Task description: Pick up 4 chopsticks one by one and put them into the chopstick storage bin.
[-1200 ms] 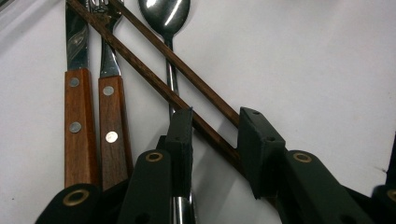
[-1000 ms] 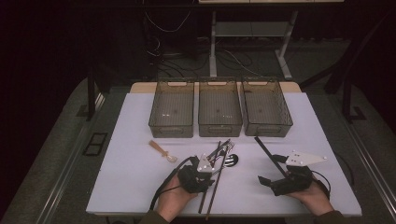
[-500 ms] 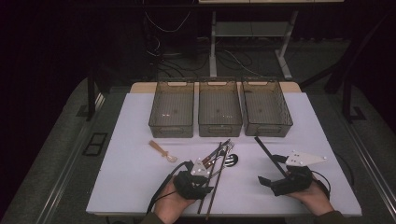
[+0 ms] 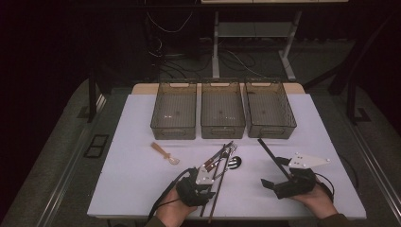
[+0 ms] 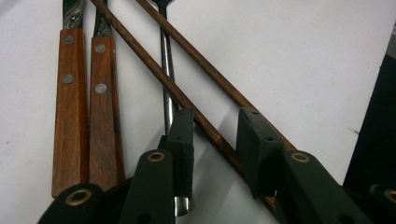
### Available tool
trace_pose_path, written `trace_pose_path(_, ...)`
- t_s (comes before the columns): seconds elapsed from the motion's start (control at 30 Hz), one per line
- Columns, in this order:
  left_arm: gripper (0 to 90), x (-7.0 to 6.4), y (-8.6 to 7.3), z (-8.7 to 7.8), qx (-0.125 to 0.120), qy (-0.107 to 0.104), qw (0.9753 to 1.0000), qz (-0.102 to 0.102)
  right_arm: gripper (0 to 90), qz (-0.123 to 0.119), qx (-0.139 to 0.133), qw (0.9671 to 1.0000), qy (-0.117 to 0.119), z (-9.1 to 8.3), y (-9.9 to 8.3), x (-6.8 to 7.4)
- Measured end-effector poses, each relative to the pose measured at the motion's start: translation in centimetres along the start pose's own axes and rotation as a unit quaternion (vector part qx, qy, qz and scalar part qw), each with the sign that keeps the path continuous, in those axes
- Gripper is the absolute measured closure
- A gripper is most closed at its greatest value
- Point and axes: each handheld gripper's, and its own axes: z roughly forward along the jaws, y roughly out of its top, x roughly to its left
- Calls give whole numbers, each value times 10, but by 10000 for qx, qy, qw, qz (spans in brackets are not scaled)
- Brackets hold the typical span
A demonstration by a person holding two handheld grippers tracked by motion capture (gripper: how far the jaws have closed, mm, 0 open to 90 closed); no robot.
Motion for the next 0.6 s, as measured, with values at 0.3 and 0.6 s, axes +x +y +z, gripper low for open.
trace_pose_path(0.3,762,10,-2,-7,-13,-173,9998,-129,10,6,-7,10000,-7,0,0,0)
trace_pose_path(0.6,744,15,-2,-9,-153,-258,9991,-294,10,4,-13,10000,-8,-1,0,0)
